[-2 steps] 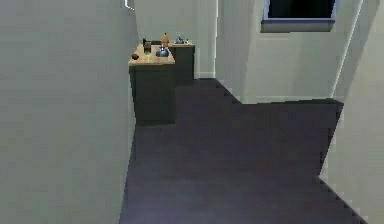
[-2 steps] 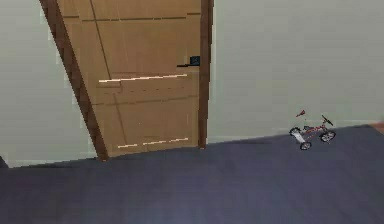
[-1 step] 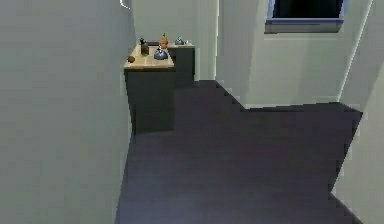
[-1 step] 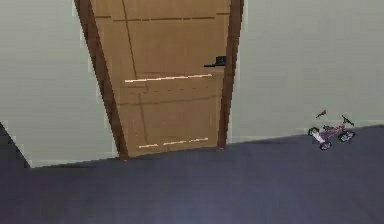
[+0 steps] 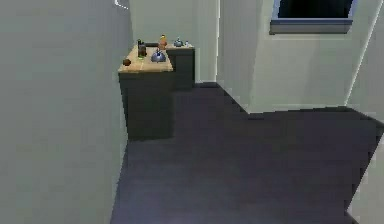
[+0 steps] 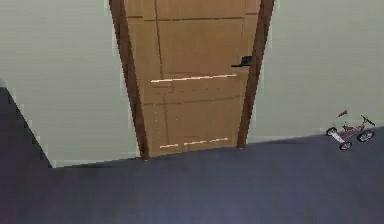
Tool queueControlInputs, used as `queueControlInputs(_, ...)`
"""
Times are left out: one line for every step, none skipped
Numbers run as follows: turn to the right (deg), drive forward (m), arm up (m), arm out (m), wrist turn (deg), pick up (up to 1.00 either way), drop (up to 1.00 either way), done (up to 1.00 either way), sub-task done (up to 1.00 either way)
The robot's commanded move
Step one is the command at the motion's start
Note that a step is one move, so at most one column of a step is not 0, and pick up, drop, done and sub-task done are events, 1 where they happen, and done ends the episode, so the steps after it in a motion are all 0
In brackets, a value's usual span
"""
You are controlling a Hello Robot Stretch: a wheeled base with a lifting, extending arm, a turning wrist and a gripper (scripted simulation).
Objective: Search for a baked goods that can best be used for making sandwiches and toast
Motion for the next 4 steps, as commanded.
queueControlInputs(45.0,0.0,0.0,0.0,0.0,0.0,0.0,0.0,0.0)
queueControlInputs(33.0,0.0,0.0,0.0,0.0,0.0,0.0,0.0,0.0)
queueControlInputs(0.0,0.05,0.0,0.0,0.0,0.0,0.0,0.0,0.0)
queueControlInputs(-45.0,0.0,0.0,0.0,0.0,0.0,0.0,0.0,0.0)
